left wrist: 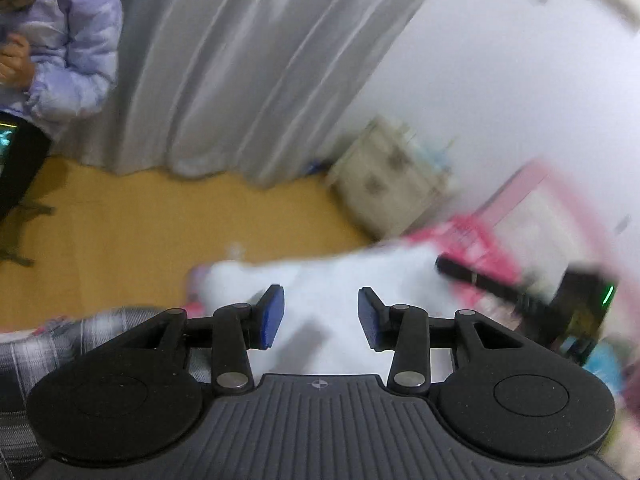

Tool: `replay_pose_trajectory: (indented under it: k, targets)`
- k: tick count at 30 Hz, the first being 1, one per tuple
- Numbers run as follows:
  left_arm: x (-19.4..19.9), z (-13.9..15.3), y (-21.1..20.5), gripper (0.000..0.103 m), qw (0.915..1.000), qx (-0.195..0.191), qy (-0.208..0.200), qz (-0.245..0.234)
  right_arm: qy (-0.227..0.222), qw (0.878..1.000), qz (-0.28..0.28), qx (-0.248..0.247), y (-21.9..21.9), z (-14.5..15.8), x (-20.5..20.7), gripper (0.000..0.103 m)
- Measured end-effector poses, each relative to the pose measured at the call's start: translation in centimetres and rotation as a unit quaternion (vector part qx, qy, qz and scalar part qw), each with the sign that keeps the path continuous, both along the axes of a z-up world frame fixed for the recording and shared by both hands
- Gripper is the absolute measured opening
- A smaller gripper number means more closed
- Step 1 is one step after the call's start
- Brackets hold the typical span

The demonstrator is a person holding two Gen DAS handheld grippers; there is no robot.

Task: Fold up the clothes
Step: 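Lower the white shirt onto the plaid shirt stack and open both grippers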

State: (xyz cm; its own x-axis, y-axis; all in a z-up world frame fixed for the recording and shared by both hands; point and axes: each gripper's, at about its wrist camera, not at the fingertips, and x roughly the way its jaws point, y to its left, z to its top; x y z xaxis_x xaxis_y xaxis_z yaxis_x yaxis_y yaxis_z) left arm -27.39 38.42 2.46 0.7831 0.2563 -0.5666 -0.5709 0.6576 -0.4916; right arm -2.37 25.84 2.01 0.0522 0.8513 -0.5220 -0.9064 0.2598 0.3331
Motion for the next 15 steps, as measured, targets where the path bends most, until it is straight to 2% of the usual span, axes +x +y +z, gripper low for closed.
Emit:
replay_pose_trajectory:
  k: [2,3,4,5,8,9,12,13,15]
  targets:
    - [0.2,-1.2,1.0,0.037,0.9996,-0.016,0.009,0.022,0.014,0.998,-0.053,-0.008,-0.3,-1.0,1.3,0.0]
    - [0.1,-1.7,1.6,0.037,0.999,-0.027,0.009,0.035,0.009,0.998,-0.07,-0.001,-1.0,-0.8,1.4,0.007]
    - [-0.2,-1.8,2.0,0.037,0.9983,-0.036,0.005,0.046,-0.005,0.996,-0.084,0.008,-1.6,-0.2,1.3,0.007]
    - [-0.5,-1.4,2.2,0.038,0.9979,-0.035,-0.001,0.054,-0.012,0.996,-0.079,0.024,-2.2,0.6,1.1,0.007]
    - [-0.5,-0.3,2.1,0.04,0.9988,0.005,-0.004,0.049,-0.01,0.997,-0.009,0.073,-3.2,2.7,0.0,0.006]
    - [-0.1,-0.5,2.1,0.04,0.9988,0.013,0.008,0.046,-0.015,0.998,0.011,0.067,-2.8,2.9,-0.3,0.006]
    - [1.0,-1.6,2.1,0.041,0.997,0.024,0.055,0.048,-0.078,0.997,-0.004,-0.022,-1.0,1.6,-0.7,0.003]
    - [0.9,-1.4,1.8,0.041,0.9964,0.037,0.058,0.05,-0.087,0.994,-0.039,-0.048,-1.4,1.3,0.2,0.008]
    - [0.6,-0.6,0.7,0.04,0.9943,0.073,0.06,0.049,-0.102,0.985,-0.103,-0.091,-2.3,1.1,1.7,0.008]
